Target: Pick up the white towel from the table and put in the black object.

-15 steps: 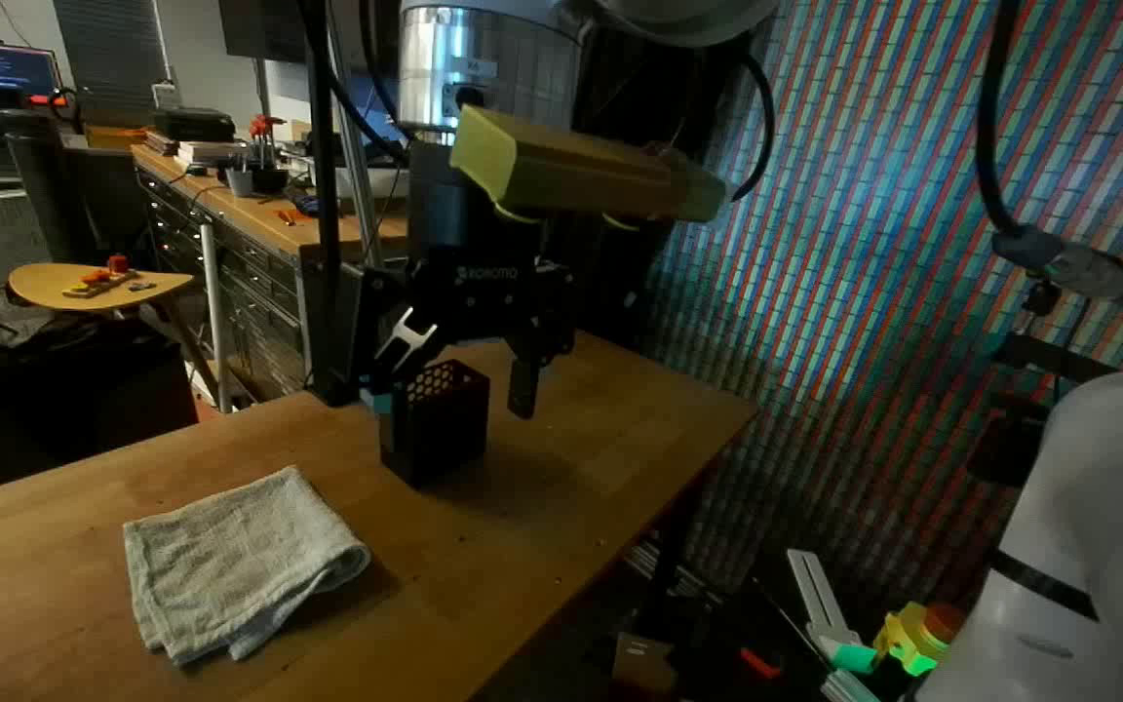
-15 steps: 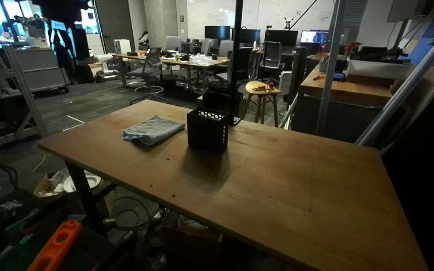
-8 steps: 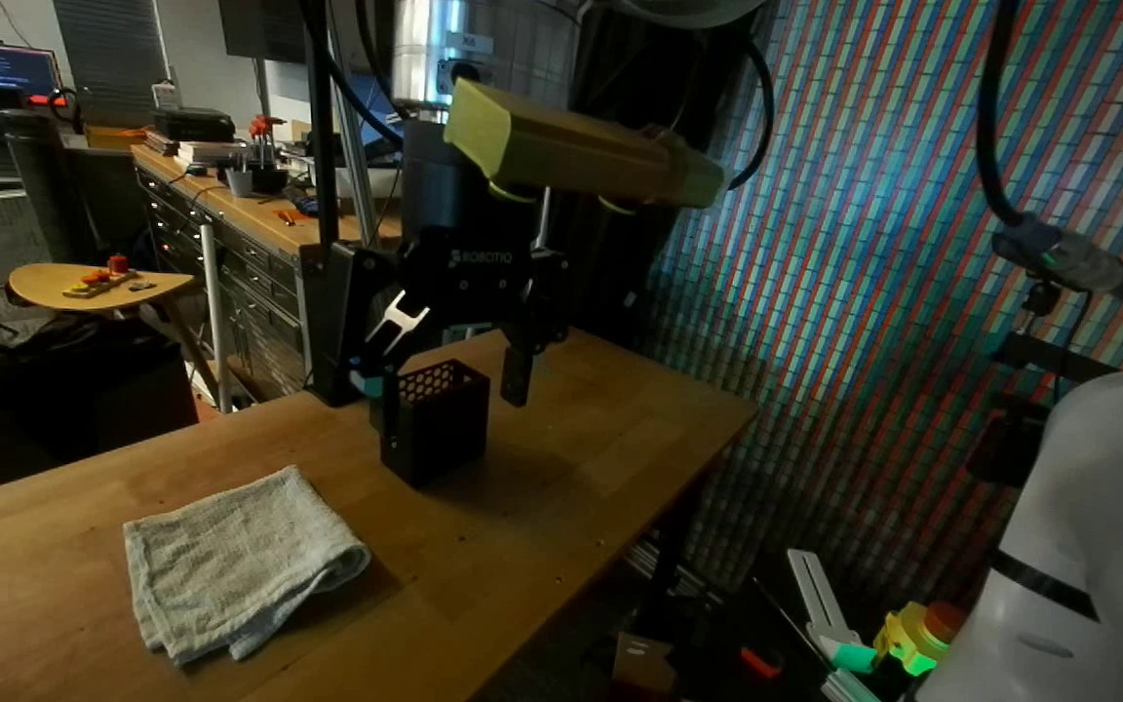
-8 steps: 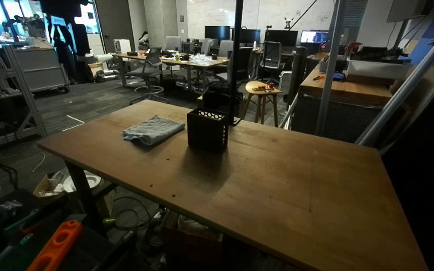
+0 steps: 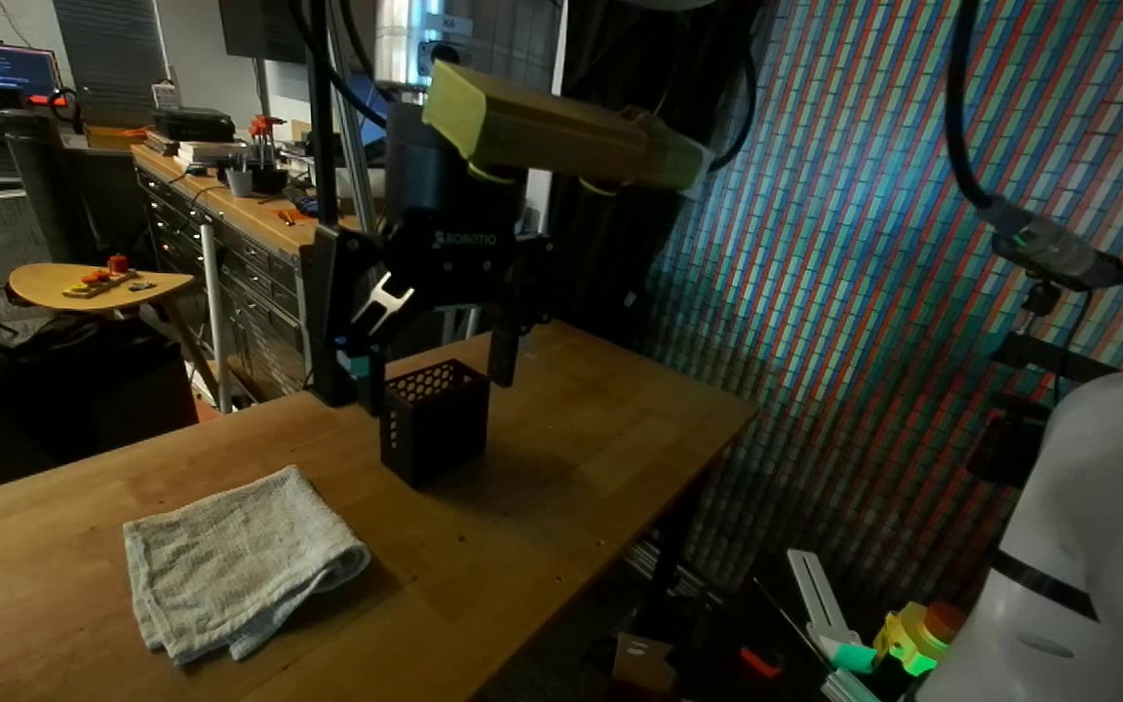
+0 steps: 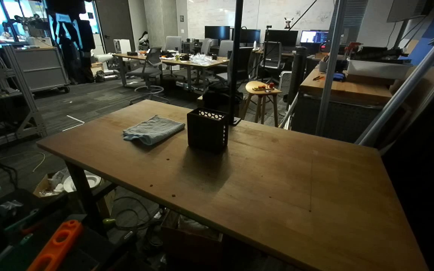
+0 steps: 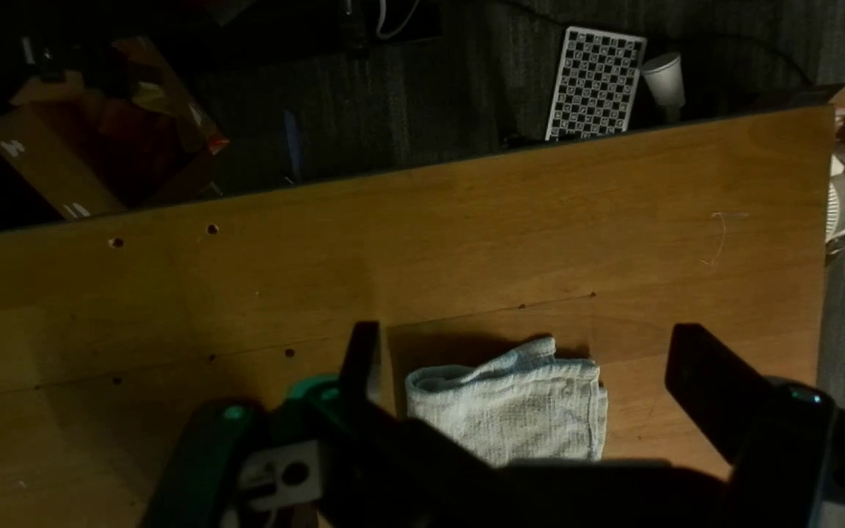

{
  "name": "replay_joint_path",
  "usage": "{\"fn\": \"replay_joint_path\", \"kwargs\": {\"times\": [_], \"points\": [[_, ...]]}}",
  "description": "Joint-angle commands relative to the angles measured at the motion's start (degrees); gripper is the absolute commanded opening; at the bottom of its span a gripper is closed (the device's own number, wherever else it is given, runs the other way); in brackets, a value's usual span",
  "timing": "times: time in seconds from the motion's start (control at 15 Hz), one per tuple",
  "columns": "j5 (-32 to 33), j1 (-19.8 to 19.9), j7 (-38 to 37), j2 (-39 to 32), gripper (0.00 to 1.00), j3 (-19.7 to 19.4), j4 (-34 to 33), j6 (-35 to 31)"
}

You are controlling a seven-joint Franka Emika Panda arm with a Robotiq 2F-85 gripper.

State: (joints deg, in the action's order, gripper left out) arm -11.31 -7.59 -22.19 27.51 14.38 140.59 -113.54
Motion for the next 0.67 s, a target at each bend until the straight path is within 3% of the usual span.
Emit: {"fn": "replay_joint_path", "kwargs": {"times": [0.0, 0.6], "points": [[3.27, 0.74, -0.91, -7.64, 1.00, 0.95, -8.69, -0.57], [16.95, -1.81, -1.37, -31.78, 1.00, 1.76, -31.96, -5.93]]}}
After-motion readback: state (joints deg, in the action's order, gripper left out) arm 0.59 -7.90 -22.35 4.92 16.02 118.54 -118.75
